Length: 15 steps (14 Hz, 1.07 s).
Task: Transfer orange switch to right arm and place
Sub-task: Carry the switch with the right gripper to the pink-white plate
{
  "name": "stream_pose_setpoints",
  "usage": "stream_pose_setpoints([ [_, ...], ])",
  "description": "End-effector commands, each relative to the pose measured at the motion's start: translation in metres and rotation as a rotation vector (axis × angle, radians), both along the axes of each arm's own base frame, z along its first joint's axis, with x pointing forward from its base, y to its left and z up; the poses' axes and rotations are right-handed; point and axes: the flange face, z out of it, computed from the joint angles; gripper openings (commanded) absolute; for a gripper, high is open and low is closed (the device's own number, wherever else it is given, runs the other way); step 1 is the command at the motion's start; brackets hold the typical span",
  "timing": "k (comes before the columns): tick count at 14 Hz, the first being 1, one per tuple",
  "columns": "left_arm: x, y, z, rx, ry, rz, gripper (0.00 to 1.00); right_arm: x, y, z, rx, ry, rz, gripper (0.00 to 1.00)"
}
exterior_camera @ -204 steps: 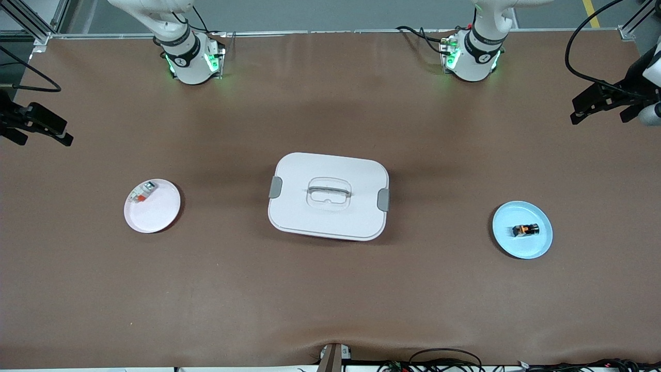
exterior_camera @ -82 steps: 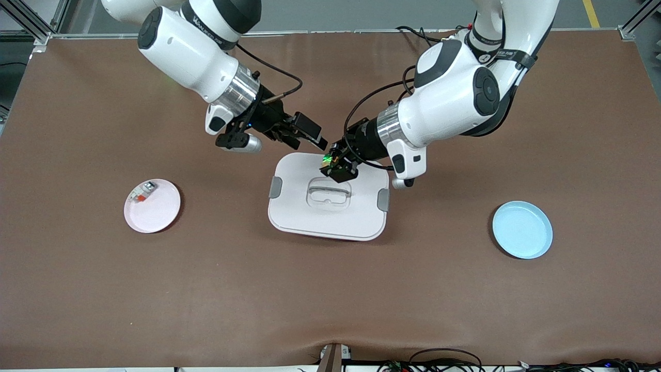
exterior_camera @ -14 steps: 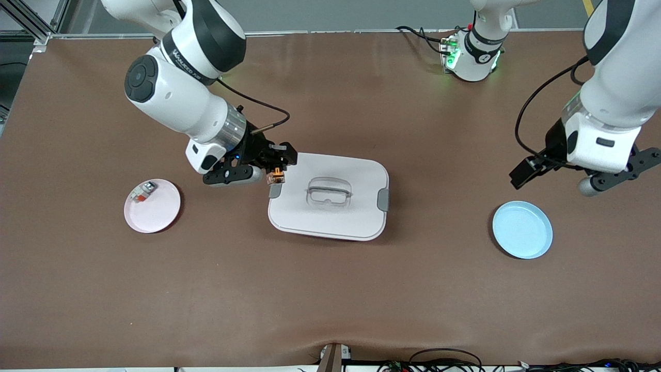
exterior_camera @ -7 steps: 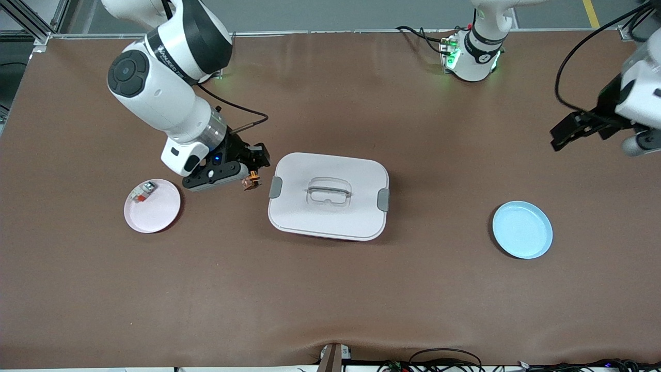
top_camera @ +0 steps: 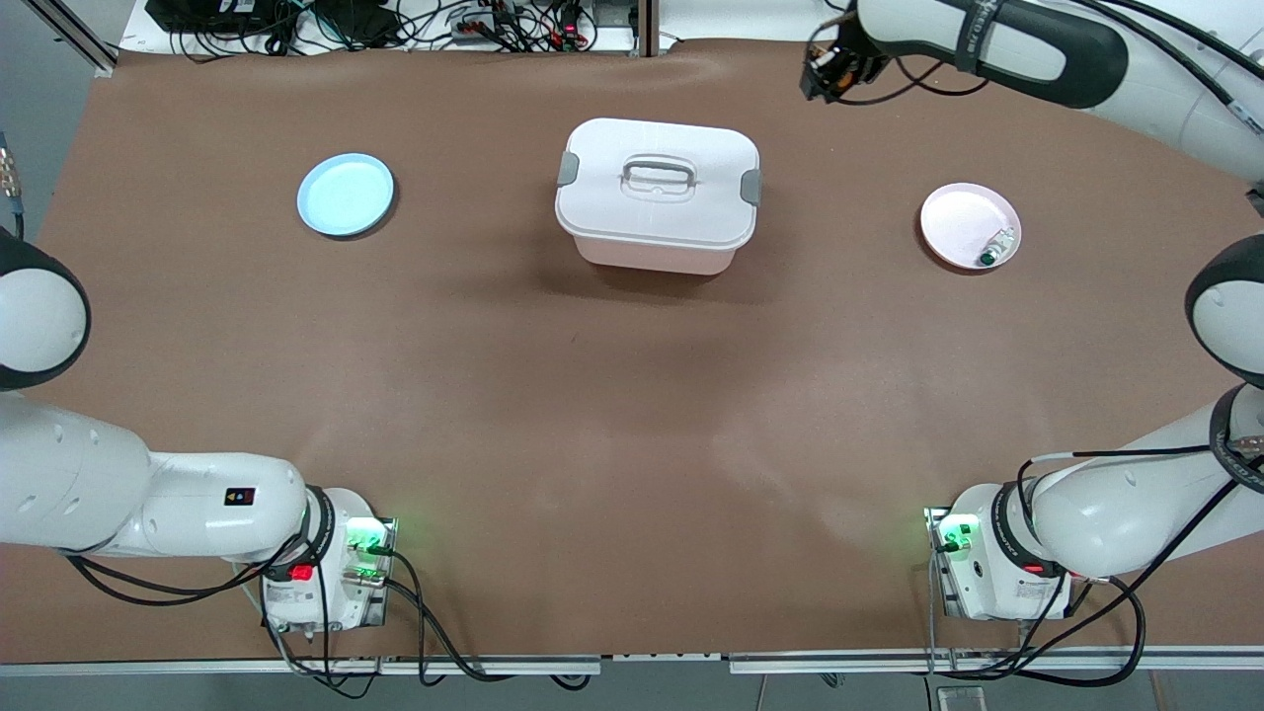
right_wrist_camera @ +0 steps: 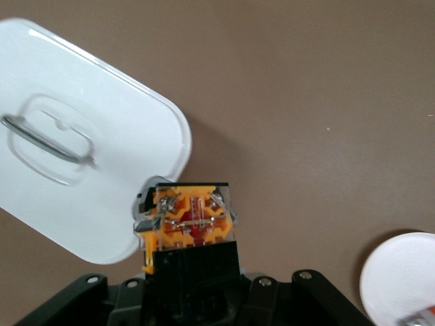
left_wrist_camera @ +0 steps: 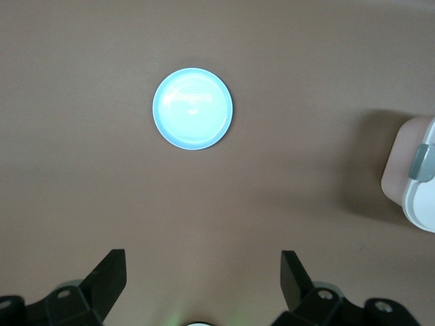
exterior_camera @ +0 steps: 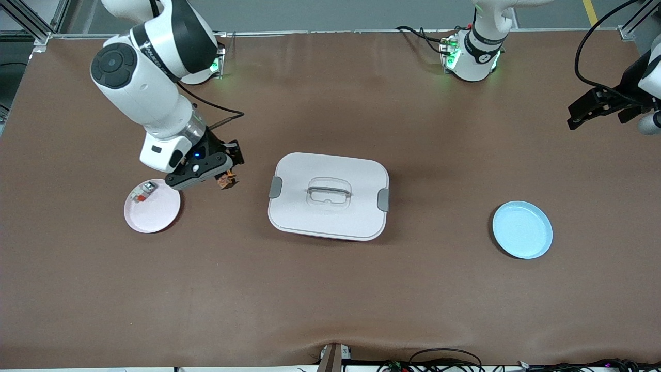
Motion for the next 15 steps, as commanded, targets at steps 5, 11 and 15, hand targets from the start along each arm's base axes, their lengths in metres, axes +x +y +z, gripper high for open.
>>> stream_pose_setpoints([
  [5, -0.019, 0.019, 0.009, -0.05, 0.006, -0.029, 1.0, -0.032, -0.076, 0.002, -0.16, -0.042, 0.276, 0.0],
  [11, -0.017, 0.014, 0.006, -0.049, 0.012, -0.02, 1.0, -0.027, -0.173, -0.014, -0.193, -0.015, 0.472, 0.0],
  [15, -0.015, 0.004, 0.001, -0.048, 0.019, -0.032, 1.0, -0.022, -0.227, -0.028, -0.205, -0.018, 0.554, 0.0],
])
